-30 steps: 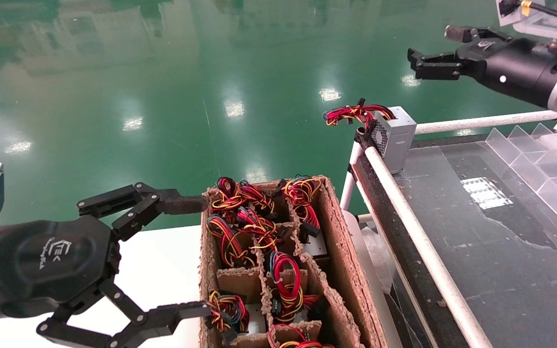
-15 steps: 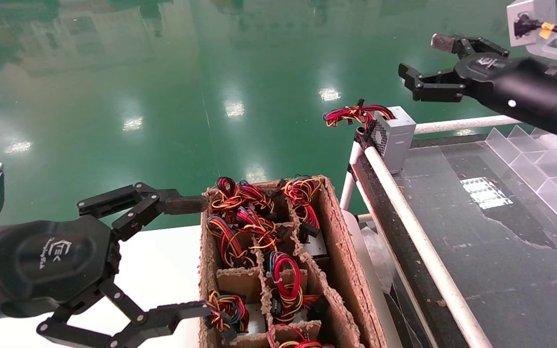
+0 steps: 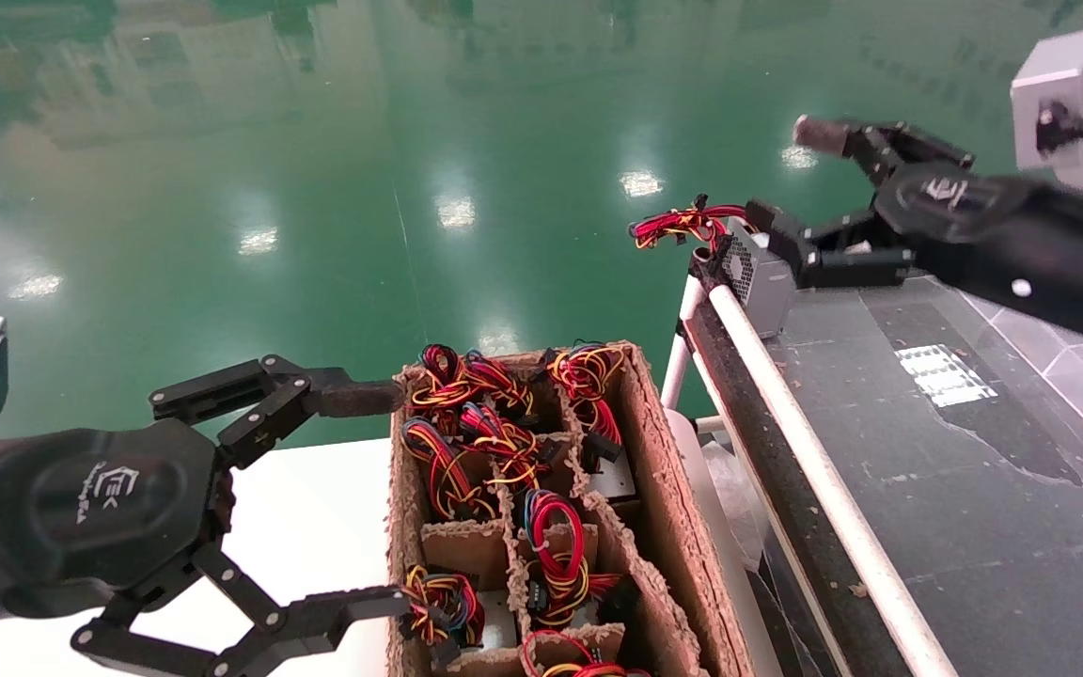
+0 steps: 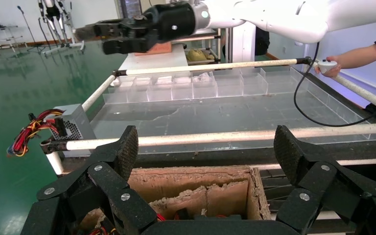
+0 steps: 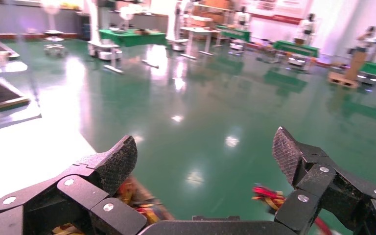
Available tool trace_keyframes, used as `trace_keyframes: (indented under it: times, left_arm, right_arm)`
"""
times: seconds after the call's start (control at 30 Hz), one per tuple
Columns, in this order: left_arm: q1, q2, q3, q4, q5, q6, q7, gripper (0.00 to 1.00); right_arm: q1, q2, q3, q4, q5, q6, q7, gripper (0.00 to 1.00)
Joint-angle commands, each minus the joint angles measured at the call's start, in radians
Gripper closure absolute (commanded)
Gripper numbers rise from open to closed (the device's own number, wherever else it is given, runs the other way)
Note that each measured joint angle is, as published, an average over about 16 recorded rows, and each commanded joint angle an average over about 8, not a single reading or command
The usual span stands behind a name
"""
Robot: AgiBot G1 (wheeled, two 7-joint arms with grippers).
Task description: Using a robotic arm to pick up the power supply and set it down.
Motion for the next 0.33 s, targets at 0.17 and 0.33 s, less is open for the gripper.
trace_keyframes:
  times: [0.17, 0.33]
  left_arm:
    - [0.000, 0.000, 0.000, 0.000, 0.000, 0.000, 0.000, 0.00]
    - [0.000, 0.000, 0.000, 0.000, 0.000, 0.000, 0.000, 0.00]
  right_arm:
    - [-0.082, 0.046, 0.015, 0.130, 0.049, -0.053, 0.041, 0.00]
    - [-0.130, 0.073, 0.024, 0.205, 0.078, -0.083, 0.064, 0.00]
